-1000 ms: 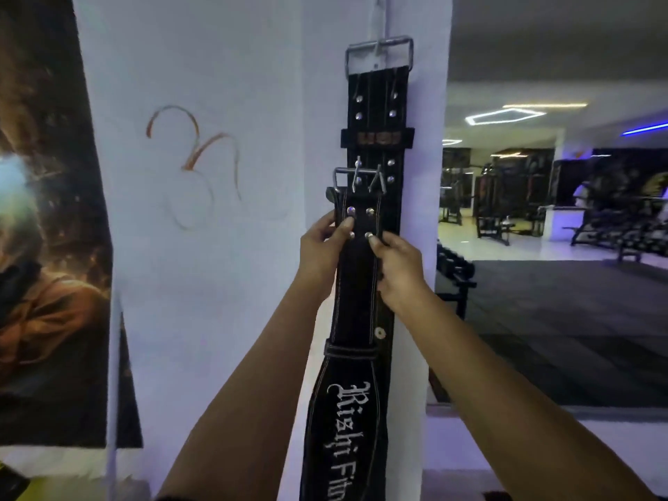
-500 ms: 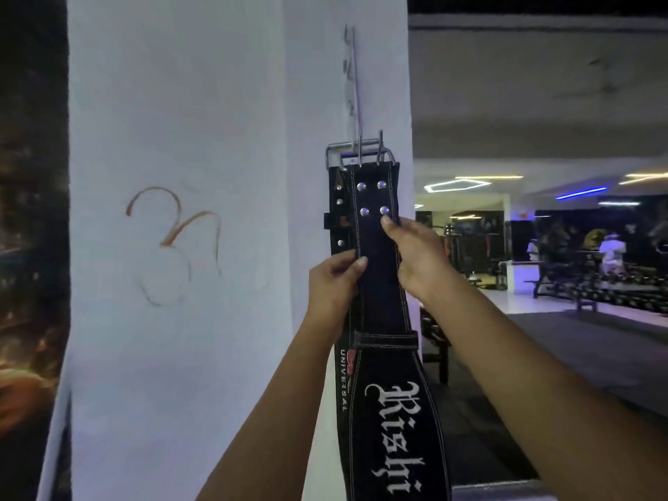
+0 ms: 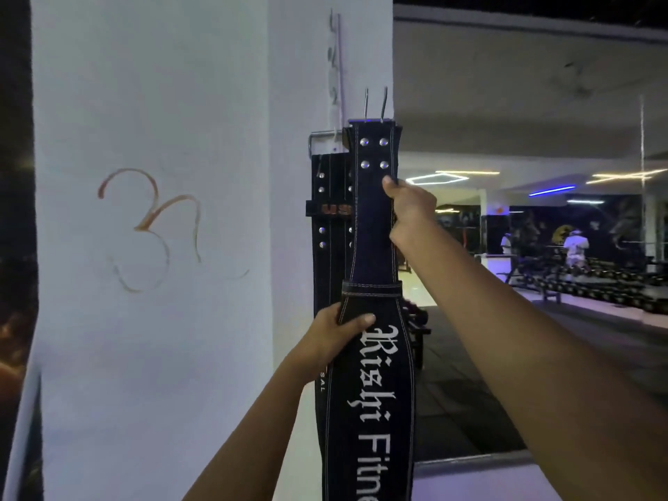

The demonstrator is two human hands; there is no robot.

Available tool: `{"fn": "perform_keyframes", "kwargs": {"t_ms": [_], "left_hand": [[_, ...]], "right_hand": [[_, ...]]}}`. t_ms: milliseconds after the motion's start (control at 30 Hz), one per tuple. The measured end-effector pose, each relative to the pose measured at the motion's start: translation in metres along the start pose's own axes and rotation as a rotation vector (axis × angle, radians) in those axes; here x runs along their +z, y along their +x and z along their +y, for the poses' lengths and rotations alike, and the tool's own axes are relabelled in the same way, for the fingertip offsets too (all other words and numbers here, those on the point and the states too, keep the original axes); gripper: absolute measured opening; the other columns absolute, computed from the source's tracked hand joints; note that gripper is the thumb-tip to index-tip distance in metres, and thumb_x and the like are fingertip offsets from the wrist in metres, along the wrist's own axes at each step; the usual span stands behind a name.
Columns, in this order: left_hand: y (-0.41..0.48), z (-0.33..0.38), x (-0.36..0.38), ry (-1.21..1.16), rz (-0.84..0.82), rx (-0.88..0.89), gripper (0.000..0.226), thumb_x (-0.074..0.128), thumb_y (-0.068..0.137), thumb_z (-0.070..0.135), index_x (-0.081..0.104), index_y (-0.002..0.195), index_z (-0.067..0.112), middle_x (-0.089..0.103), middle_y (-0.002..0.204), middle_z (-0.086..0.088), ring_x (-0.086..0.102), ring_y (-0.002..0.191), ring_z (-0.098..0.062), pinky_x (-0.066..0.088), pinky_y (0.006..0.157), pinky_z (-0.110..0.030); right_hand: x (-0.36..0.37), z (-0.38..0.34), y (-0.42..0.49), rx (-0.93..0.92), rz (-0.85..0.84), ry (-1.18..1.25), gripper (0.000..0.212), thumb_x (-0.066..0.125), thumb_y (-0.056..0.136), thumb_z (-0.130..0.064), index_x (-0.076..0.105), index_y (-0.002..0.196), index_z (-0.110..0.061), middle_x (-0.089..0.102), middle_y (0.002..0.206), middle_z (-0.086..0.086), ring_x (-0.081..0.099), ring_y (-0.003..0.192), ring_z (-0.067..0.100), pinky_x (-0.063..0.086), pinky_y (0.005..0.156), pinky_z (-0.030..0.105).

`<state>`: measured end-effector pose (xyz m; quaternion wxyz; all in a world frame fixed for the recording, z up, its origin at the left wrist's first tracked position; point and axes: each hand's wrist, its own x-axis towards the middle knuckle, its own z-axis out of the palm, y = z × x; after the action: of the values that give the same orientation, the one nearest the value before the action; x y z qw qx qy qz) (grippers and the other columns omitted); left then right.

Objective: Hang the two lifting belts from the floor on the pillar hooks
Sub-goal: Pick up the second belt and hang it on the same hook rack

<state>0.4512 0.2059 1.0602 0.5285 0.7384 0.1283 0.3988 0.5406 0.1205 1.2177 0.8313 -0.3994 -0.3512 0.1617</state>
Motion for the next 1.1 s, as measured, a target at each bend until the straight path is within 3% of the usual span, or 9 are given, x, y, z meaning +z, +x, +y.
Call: {"fn": "perform_keyframes", "kwargs": {"t_ms": [167, 300, 467, 533, 700, 800, 900, 967, 1100], "left_hand": [[-0.001, 0.011, -0.003, -0.087, 0.065, 0.043, 0.024, 0.062, 0.088, 0.025, 0.066, 0.103, 0.007, 0.074, 0.093, -0.009, 0.071, 0.086, -0.024, 0.058, 0.078, -0.033], [-0.014, -0.001, -0.001, -0.047, 0.103, -0.011, 0.024, 0.065, 0.086, 0.023, 0.064, 0.104, 0.008, 0.073, 0.097, -0.012, 0.071, 0.087, -0.025, 0.059, 0.079, -0.034], [-0.031, -0.025, -0.009, -0.05, 0.024, -0.101, 0.029, 0.068, 0.082, 0.011, 0.062, 0.108, 0.001, 0.07, 0.108, -0.021, 0.069, 0.098, -0.034, 0.058, 0.084, -0.039], [-0.021, -0.011, -0.011, -0.113, 0.019, -0.062, 0.029, 0.068, 0.081, 0.007, 0.062, 0.109, 0.001, 0.071, 0.105, -0.018, 0.07, 0.094, -0.032, 0.059, 0.08, -0.037], [-0.012, -0.003, -0.008, -0.168, 0.027, -0.017, 0.036, 0.068, 0.081, 0.01, 0.06, 0.115, 0.006, 0.072, 0.106, -0.013, 0.069, 0.097, -0.03, 0.057, 0.085, -0.04], [-0.026, -0.036, -0.005, -0.151, -0.004, -0.101, 0.038, 0.071, 0.078, 0.009, 0.061, 0.114, 0.004, 0.07, 0.112, -0.018, 0.067, 0.104, -0.034, 0.053, 0.093, -0.046], [-0.025, -0.039, -0.005, -0.162, -0.008, -0.109, 0.038, 0.071, 0.077, 0.002, 0.061, 0.114, 0.002, 0.069, 0.113, -0.02, 0.066, 0.104, -0.036, 0.053, 0.092, -0.046], [-0.019, -0.029, -0.005, -0.169, 0.0, -0.08, 0.037, 0.069, 0.078, 0.001, 0.061, 0.114, 0.002, 0.069, 0.111, -0.019, 0.066, 0.101, -0.035, 0.055, 0.089, -0.044], [-0.022, -0.026, 0.003, -0.236, 0.045, -0.092, 0.033, 0.066, 0.083, 0.01, 0.061, 0.114, 0.002, 0.069, 0.111, -0.019, 0.067, 0.099, -0.033, 0.057, 0.086, -0.04]], "right_hand": [[-0.003, -0.008, -0.005, -0.003, -0.003, 0.054, 0.026, 0.062, 0.086, -0.008, 0.064, 0.11, -0.001, 0.061, 0.127, 0.018, 0.053, 0.122, 0.031, 0.041, 0.106, 0.044], [-0.002, -0.01, -0.002, 0.005, -0.007, 0.081, 0.008, 0.064, 0.084, -0.007, 0.068, 0.091, -0.005, 0.069, 0.107, 0.014, 0.062, 0.105, 0.027, 0.047, 0.101, 0.049], [0.0, -0.004, 0.005, -0.01, -0.027, 0.06, 0.007, 0.066, 0.082, -0.008, 0.069, 0.078, -0.012, 0.07, 0.097, 0.012, 0.061, 0.1, 0.025, 0.047, 0.101, 0.049], [0.002, -0.008, 0.005, -0.024, -0.042, 0.061, 0.005, 0.065, 0.083, -0.006, 0.068, 0.085, -0.009, 0.069, 0.09, 0.008, 0.06, 0.098, 0.023, 0.046, 0.102, 0.047], [0.006, -0.025, 0.007, -0.06, -0.044, 0.058, 0.02, 0.064, 0.084, -0.009, 0.068, 0.103, -0.004, 0.066, 0.119, 0.015, 0.058, 0.114, 0.026, 0.044, 0.105, 0.044], [0.004, -0.029, 0.01, -0.068, -0.047, 0.051, 0.007, 0.066, 0.083, -0.01, 0.071, 0.087, -0.009, 0.068, 0.107, 0.013, 0.06, 0.109, 0.025, 0.046, 0.103, 0.046], [0.0, -0.029, 0.015, -0.075, -0.052, 0.069, 0.012, 0.067, 0.082, -0.01, 0.068, 0.072, -0.017, 0.068, 0.105, 0.009, 0.061, 0.11, 0.028, 0.048, 0.101, 0.047], [-0.001, -0.03, 0.017, -0.084, -0.05, 0.062, 0.006, 0.067, 0.082, -0.011, 0.071, 0.085, -0.012, 0.068, 0.114, 0.011, 0.06, 0.112, 0.027, 0.046, 0.102, 0.046], [-0.005, -0.034, 0.02, -0.094, -0.034, 0.081, 0.023, 0.069, 0.08, -0.012, 0.069, 0.102, -0.008, 0.065, 0.122, 0.011, 0.058, 0.116, 0.027, 0.042, 0.106, 0.049]]}}
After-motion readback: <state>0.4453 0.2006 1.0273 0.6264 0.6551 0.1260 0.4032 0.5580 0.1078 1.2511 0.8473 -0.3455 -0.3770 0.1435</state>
